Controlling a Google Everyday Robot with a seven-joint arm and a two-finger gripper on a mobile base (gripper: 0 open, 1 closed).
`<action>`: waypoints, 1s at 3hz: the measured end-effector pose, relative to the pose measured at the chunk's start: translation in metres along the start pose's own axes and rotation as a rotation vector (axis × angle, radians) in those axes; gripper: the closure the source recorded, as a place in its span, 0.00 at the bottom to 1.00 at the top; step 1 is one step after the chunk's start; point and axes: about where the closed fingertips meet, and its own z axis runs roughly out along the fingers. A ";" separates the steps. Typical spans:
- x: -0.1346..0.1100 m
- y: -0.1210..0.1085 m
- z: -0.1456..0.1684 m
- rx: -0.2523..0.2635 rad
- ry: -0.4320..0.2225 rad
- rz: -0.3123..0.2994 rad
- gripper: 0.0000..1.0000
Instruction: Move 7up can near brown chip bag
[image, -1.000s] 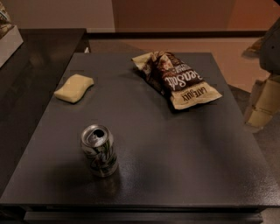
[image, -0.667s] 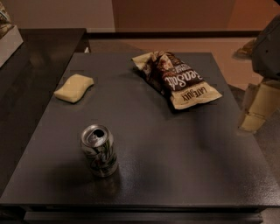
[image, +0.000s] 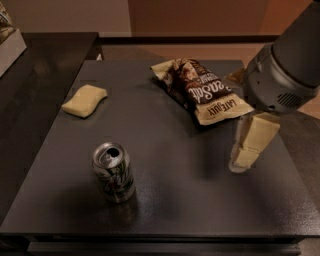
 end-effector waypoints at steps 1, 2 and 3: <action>-0.022 0.014 0.028 -0.056 -0.083 -0.003 0.00; -0.045 0.032 0.056 -0.090 -0.208 0.029 0.00; -0.068 0.047 0.078 -0.092 -0.330 0.067 0.00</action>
Offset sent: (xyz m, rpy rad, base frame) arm -0.0251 0.1032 -0.0670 0.4059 0.1098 0.0390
